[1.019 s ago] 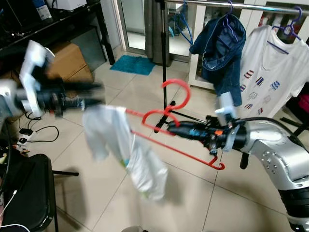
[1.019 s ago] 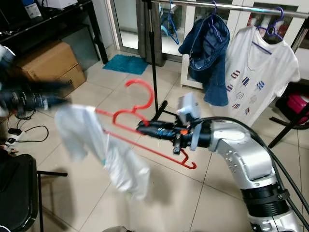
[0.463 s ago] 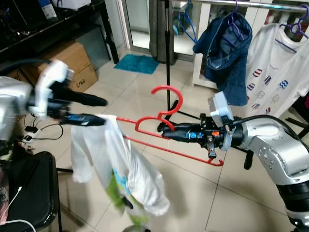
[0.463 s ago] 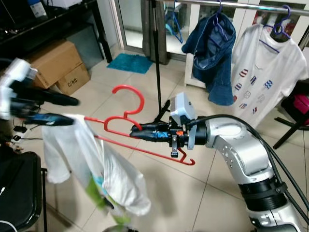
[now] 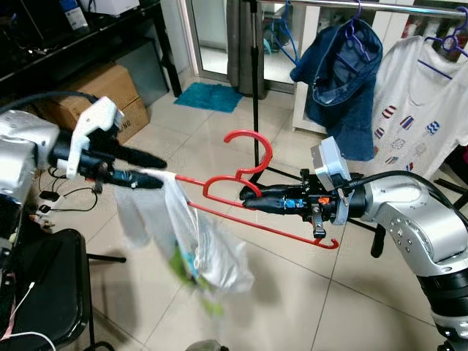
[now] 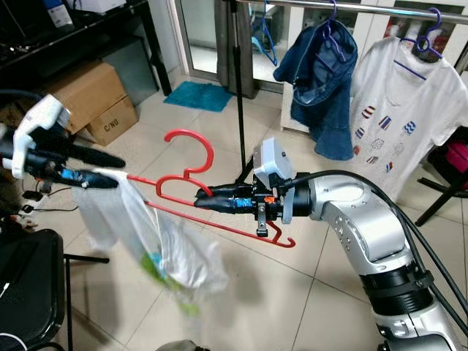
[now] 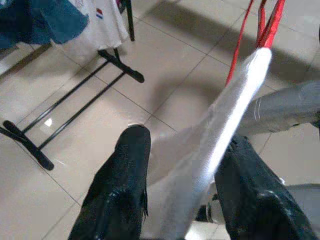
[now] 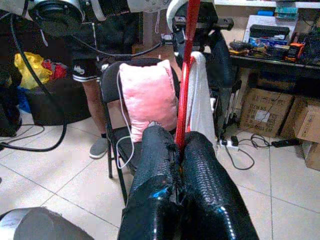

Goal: Hang hanger

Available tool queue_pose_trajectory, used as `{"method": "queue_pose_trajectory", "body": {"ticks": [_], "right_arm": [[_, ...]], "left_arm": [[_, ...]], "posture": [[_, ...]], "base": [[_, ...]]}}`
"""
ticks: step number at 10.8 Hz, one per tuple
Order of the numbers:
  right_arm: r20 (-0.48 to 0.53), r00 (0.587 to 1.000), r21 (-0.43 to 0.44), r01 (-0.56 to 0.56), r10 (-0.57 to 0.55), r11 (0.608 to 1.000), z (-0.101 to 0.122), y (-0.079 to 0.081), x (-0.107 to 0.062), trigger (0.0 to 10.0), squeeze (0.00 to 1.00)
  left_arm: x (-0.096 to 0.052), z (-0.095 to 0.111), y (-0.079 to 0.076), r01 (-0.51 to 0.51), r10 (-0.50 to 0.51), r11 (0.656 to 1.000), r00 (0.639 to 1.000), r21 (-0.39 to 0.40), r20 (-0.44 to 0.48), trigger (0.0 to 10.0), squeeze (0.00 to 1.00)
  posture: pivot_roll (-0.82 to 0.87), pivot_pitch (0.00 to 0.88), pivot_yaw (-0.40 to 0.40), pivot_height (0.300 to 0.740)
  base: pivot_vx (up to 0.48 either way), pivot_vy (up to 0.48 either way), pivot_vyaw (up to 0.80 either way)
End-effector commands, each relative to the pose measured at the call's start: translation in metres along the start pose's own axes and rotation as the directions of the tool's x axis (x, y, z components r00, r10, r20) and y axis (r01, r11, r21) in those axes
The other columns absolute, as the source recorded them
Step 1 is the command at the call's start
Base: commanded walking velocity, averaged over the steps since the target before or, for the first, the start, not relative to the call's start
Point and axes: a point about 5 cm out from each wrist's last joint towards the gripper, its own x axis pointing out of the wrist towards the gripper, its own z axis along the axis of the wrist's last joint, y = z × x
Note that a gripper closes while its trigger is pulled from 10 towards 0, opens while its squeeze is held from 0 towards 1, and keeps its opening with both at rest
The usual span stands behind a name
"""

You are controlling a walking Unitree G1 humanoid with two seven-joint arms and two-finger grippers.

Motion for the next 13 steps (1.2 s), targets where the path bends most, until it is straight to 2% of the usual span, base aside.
{"method": "queue_pose_trajectory", "body": {"ticks": [1, 3, 8, 12, 13], "right_arm": [[0.018, 0.999, -0.041, -0.043, 0.044, 0.998, 0.008, 0.001, 0.004, 10.0, 0.00], [0.000, 0.998, -0.050, -0.067, 0.067, 0.997, 0.008, -0.001, 0.004, 10.0, 0.00], [-0.018, 0.995, -0.059, -0.096, 0.095, 0.994, 0.007, -0.001, 0.006, 10.0, 0.00], [-0.020, 0.995, -0.059, -0.094, 0.093, 0.994, 0.004, 0.002, 0.005, 10.0, 0.00], [-0.022, 0.996, -0.047, -0.085, 0.084, 0.995, 0.003, 0.001, 0.004, 10.0, 1.00]], "left_arm": [[-0.002, 0.005, 0.002, -0.005, 0.006, 1.000, 1.000, 0.022, -0.012, 0.0, 0.00], [-0.004, 0.008, 0.005, -0.003, 0.005, 0.999, 0.999, 0.041, -0.038, 0.0, 0.00], [-0.002, 0.014, 0.006, 0.014, -0.014, 0.999, 1.000, 0.047, -0.015, 0.0, 0.00], [0.001, 0.011, -0.003, 0.048, -0.049, 0.998, 0.998, 0.033, 0.025, 0.0, 0.00], [0.002, 0.008, -0.008, 0.064, -0.065, 0.998, 0.997, 0.025, 0.031, 0.0, 0.00]], "posture": [[-0.02, 0.000, 0.158, 0.740], [-0.01, 0.000, 0.152, 0.740], [-0.01, 0.000, 0.149, 0.740], [-0.02, 0.000, 0.151, 0.740], [-0.03, 0.000, 0.151, 0.740]], "base": [[0.000, 0.000, 0.00], [0.000, 0.000, 0.00], [0.000, 0.000, 0.00], [0.000, 0.000, 0.00], [0.000, 0.000, 0.00]]}}
